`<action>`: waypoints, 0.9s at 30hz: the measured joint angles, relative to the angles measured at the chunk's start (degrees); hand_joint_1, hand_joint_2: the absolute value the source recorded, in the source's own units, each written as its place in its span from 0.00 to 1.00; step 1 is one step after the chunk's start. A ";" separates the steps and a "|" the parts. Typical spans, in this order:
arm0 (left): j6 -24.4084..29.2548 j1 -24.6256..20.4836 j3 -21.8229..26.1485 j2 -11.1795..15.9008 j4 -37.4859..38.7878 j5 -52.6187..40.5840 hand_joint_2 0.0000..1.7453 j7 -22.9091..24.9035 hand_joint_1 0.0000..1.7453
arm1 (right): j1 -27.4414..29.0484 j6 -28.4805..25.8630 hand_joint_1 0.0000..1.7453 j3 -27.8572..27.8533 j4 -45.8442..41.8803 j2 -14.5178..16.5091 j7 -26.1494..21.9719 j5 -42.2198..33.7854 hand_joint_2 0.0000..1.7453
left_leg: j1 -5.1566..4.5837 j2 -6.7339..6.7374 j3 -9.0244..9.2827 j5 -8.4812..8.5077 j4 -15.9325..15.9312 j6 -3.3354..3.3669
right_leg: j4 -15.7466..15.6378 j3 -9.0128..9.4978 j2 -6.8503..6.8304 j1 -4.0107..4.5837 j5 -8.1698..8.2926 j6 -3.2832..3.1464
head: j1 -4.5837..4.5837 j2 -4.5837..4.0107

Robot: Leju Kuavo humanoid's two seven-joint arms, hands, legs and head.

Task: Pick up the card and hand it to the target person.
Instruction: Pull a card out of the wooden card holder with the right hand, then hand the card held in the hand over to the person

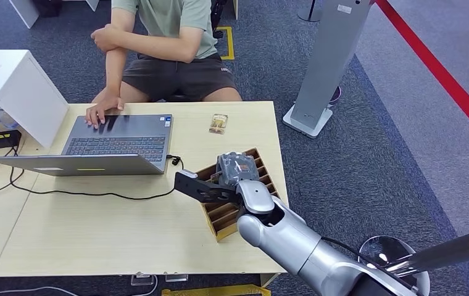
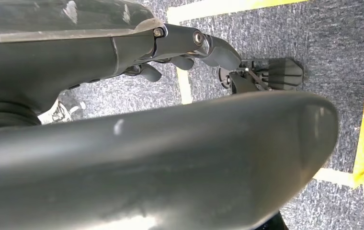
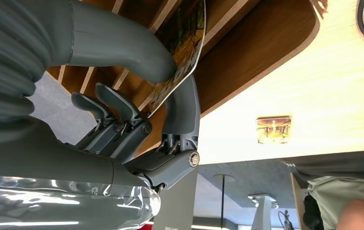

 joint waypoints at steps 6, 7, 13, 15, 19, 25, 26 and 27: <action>-1.10 -1.17 -0.11 -0.79 -0.08 -0.35 0.00 -0.19 0.00 | -0.02 -0.73 1.00 0.05 0.78 0.61 0.46 0.51 1.00 | 0.00 0.00 0.05 0.00 0.00 0.00 | 0.00 0.06 0.01 0.00 0.01 -0.01 | 0.01 0.00; -0.85 -1.29 -0.11 -0.90 -0.11 -0.28 0.00 -0.08 0.00 | -0.02 -0.70 1.00 0.07 0.81 0.72 0.56 0.68 1.00 | 0.00 0.00 0.06 0.00 0.00 0.00 | 0.00 0.07 0.02 0.00 0.02 -0.01 | 0.02 0.00; -0.38 -1.21 -0.08 -1.12 -0.30 -0.12 0.00 -0.44 0.00 | -1.39 0.12 1.00 0.21 0.79 1.39 1.00 1.67 1.00 | 0.00 0.00 0.00 0.00 0.00 0.00 | 0.01 0.01 0.05 0.00 0.02 -0.01 | 0.04 0.00; -0.36 -1.21 -0.07 -1.14 -0.31 -0.13 0.00 -0.64 0.00 | -2.84 0.62 1.00 0.22 0.52 1.58 1.22 1.83 1.00 | 0.00 0.00 0.00 0.01 0.00 0.00 | 0.01 -0.01 0.04 0.00 0.02 -0.01 | -0.06 0.00; -0.32 -1.24 -0.05 -1.19 -0.31 -0.24 0.00 -0.72 0.00 | -5.95 1.56 1.00 0.22 -0.27 1.86 1.31 1.54 1.00 | 0.00 0.01 0.00 0.01 0.00 -0.01 | 0.03 0.00 0.04 0.00 0.02 -0.01 | -0.15 0.00; -0.07 -1.30 -0.05 -1.28 -0.34 -0.57 0.00 -0.53 0.00 | -10.47 1.75 1.00 0.27 -0.59 2.52 1.24 -0.12 1.00 | 0.00 0.01 -0.01 0.01 0.00 0.00 | 0.03 -0.01 0.04 0.00 0.03 -0.01 | -0.06 0.00; 0.05 -1.35 -0.05 -1.34 -0.36 -0.74 0.00 -0.37 0.00 | -12.74 1.79 1.00 0.31 -0.65 2.88 1.18 -1.04 1.00 | 0.00 0.01 -0.02 0.01 0.01 0.00 | 0.03 -0.02 0.04 0.00 0.03 -0.01 | -0.02 0.00; 0.17 -1.42 -0.05 -1.41 -0.38 -0.96 0.00 -0.16 0.00 | -15.08 1.81 1.00 0.36 -0.66 3.28 1.06 -2.03 1.00 | 0.00 0.01 -0.03 0.01 0.01 0.00 | 0.02 -0.02 0.04 0.00 0.03 0.00 | 0.02 0.00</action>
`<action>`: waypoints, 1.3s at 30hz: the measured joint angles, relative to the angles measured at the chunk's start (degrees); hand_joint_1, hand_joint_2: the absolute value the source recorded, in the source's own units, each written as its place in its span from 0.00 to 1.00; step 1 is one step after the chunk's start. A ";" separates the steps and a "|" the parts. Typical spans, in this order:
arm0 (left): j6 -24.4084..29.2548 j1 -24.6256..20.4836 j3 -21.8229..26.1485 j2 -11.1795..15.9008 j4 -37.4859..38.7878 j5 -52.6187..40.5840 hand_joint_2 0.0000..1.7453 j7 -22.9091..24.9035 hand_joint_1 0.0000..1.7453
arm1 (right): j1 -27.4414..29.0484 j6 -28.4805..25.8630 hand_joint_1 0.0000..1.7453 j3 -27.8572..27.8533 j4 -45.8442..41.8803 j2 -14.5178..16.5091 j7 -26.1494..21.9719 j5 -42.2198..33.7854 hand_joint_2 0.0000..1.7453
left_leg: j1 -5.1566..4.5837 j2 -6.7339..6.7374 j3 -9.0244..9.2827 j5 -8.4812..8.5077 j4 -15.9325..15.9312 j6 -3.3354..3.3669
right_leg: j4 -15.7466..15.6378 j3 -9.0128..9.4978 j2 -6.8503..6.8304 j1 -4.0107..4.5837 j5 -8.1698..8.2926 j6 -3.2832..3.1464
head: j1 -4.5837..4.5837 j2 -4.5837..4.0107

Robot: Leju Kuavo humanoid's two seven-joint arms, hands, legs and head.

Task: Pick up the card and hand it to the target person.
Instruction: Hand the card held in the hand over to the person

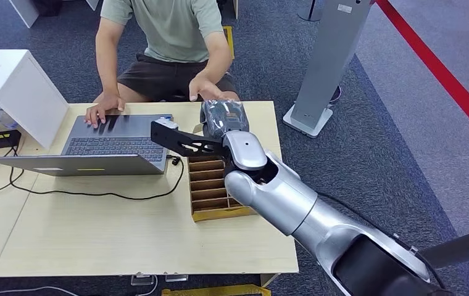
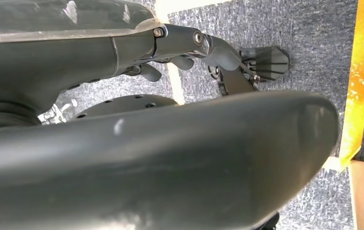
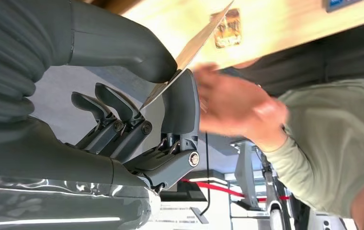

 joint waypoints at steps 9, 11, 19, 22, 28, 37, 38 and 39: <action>-0.32 -1.30 0.00 -0.34 -0.04 -1.84 0.00 1.20 0.00 | -4.72 -6.64 1.00 0.86 10.64 3.38 -8.44 -3.65 1.00 | 0.00 -0.02 -0.04 0.00 0.00 0.00 | 0.00 -0.01 -0.02 0.01 0.00 0.00 | -0.07 0.00; -0.57 -1.71 0.00 -0.45 -0.05 -2.24 0.00 1.21 0.00 | -5.32 -8.26 1.00 1.11 14.87 4.52 -10.45 -4.34 1.00 | 0.00 -0.02 -0.04 0.00 0.00 0.00 | 0.00 -0.01 -0.03 0.01 0.00 0.00 | -0.08 0.00; -0.63 -2.99 0.00 -1.07 -0.06 -3.04 0.00 3.63 0.00 | -5.75 -11.10 0.50 1.61 27.99 6.67 -12.89 -5.21 1.00 | 0.00 -0.02 -0.04 0.00 0.02 0.00 | -0.01 -0.02 -0.04 0.00 0.00 0.01 | 0.05 0.00; -0.65 -3.42 -0.01 -1.28 -0.06 -3.32 0.00 5.06 0.00 | -5.72 -11.75 0.00 1.63 31.09 6.71 -12.96 -5.21 1.00 | 0.00 -0.02 -0.04 0.00 0.02 0.00 | -0.01 -0.03 -0.02 0.00 0.01 0.01 | 0.08 0.00; -1.25 -3.87 -0.06 -1.46 -0.06 -3.61 0.00 5.55 0.00 | -5.87 -13.36 0.00 1.62 34.84 6.78 -13.13 -5.03 1.00 | 0.00 -0.01 -0.04 0.00 0.02 0.00 | -0.01 -0.05 -0.01 0.00 0.01 0.01 | -0.07 0.00; -1.14 -3.89 -0.26 -1.49 -0.06 -4.44 0.00 4.27 0.00 | -8.95 -17.16 0.00 1.32 35.59 5.85 -13.60 -4.18 1.00 | 0.00 0.00 -0.03 0.01 0.03 0.00 | -0.01 -0.04 0.00 0.00 0.02 0.02 | 0.01 0.00; -1.09 -3.87 -0.29 -1.49 -0.06 -4.49 0.00 4.21 0.00 | -9.48 -17.27 0.00 1.21 35.03 5.51 -13.59 -4.16 1.00 | 0.00 0.00 -0.03 0.01 0.03 0.00 | -0.01 -0.04 0.00 0.00 0.02 0.03 | 0.02 0.00; -1.03 -3.86 -0.34 -1.49 -0.06 -4.51 0.00 4.15 0.00 | -9.95 -17.19 0.00 1.09 34.27 5.14 -13.48 -4.16 1.00 | 0.00 0.00 -0.03 0.00 0.04 0.00 | -0.01 -0.04 0.00 0.00 0.03 0.03 | 0.04 0.00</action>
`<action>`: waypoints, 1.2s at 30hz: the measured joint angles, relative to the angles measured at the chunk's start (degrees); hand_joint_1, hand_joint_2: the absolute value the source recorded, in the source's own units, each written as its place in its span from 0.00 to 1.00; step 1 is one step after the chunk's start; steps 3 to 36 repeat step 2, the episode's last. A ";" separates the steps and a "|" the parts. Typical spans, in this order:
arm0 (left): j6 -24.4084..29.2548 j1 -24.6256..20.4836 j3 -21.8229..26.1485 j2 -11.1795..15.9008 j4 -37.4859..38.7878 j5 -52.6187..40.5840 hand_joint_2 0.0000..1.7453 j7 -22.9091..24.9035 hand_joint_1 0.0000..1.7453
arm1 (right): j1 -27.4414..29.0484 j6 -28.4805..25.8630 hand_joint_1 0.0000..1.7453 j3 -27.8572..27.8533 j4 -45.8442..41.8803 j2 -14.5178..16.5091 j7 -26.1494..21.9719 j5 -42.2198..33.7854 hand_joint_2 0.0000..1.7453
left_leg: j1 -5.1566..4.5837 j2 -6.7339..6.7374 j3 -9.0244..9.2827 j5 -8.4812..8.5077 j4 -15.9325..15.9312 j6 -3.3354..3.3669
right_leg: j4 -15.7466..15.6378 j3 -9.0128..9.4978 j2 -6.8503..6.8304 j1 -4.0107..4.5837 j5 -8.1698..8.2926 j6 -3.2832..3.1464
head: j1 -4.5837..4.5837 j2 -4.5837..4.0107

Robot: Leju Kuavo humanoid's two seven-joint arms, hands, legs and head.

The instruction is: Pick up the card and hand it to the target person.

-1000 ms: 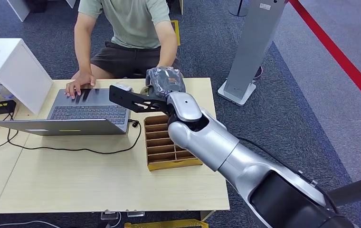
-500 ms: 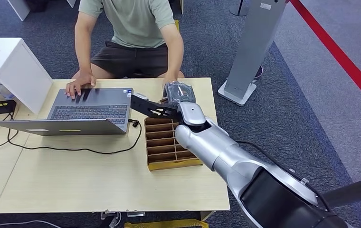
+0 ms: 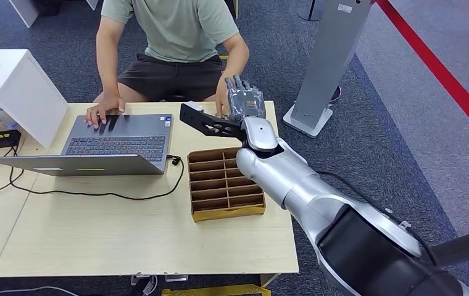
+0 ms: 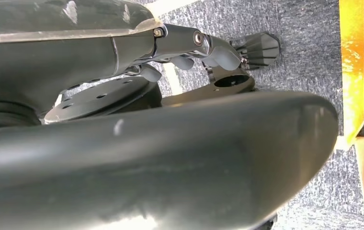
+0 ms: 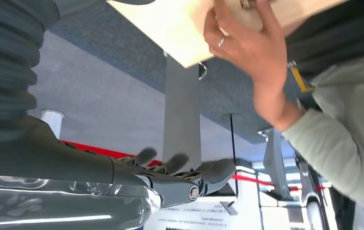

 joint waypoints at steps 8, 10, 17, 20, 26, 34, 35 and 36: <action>0.14 0.02 -0.09 0.01 0.00 0.00 0.00 -0.12 0.00 | -0.51 0.28 0.00 -0.20 -1.44 -0.57 0.23 0.00 1.00 | 0.00 0.00 0.00 0.00 0.00 0.00 | 0.00 0.00 0.00 0.00 0.00 0.00 | 0.03 0.00; 0.14 0.02 -0.09 0.01 0.00 0.00 0.00 -0.12 0.00 | -0.51 0.28 0.00 -0.20 -1.44 -0.57 0.23 0.00 1.00 | 0.00 0.00 0.00 0.00 0.00 0.00 | 0.00 0.00 0.00 0.00 0.00 0.00 | 0.03 0.00; 0.14 0.02 -0.09 0.01 0.00 0.00 0.00 -0.12 0.00 | -0.51 0.28 0.00 -0.20 -1.44 -0.57 0.23 0.00 1.00 | 0.00 0.00 0.00 0.00 0.00 0.00 | 0.00 0.00 0.00 0.00 0.00 0.00 | 0.03 0.00; 0.14 0.02 -0.09 0.01 0.00 0.00 0.00 -0.12 0.00 | -0.51 0.28 0.00 -0.20 -1.44 -0.57 0.23 0.00 1.00 | 0.00 0.00 0.00 0.00 0.00 0.00 | 0.00 0.00 0.00 0.00 0.00 0.00 | 0.03 0.00; 0.14 0.02 -0.09 0.01 0.00 0.00 0.00 -0.12 0.00 | -0.51 0.28 0.00 -0.20 -1.44 -0.57 0.23 0.00 1.00 | 0.00 0.00 0.00 0.00 0.00 0.00 | 0.00 0.00 0.00 0.00 0.00 0.00 | 0.03 0.00; 0.14 0.02 -0.09 0.01 0.00 0.00 0.00 -0.12 0.00 | -0.51 0.28 0.00 -0.20 -1.44 -0.57 0.23 0.00 1.00 | 0.00 0.00 0.00 0.00 0.00 0.00 | 0.00 0.00 0.00 0.00 0.00 0.00 | 0.03 0.00; 0.14 0.02 -0.09 0.01 0.00 0.00 0.00 -0.12 0.00 | -0.51 0.28 0.00 -0.20 -1.44 -0.57 0.23 0.00 1.00 | 0.00 0.00 0.00 0.00 0.00 0.00 | 0.00 0.00 0.00 0.00 0.00 0.00 | 0.03 0.00; 0.14 0.02 -0.09 0.01 0.00 0.00 0.00 -0.12 0.00 | -0.51 0.28 0.00 -0.20 -1.44 -0.57 0.23 0.00 1.00 | 0.00 0.00 0.00 0.00 0.00 0.00 | 0.00 0.00 0.00 0.00 0.00 0.00 | 0.03 0.00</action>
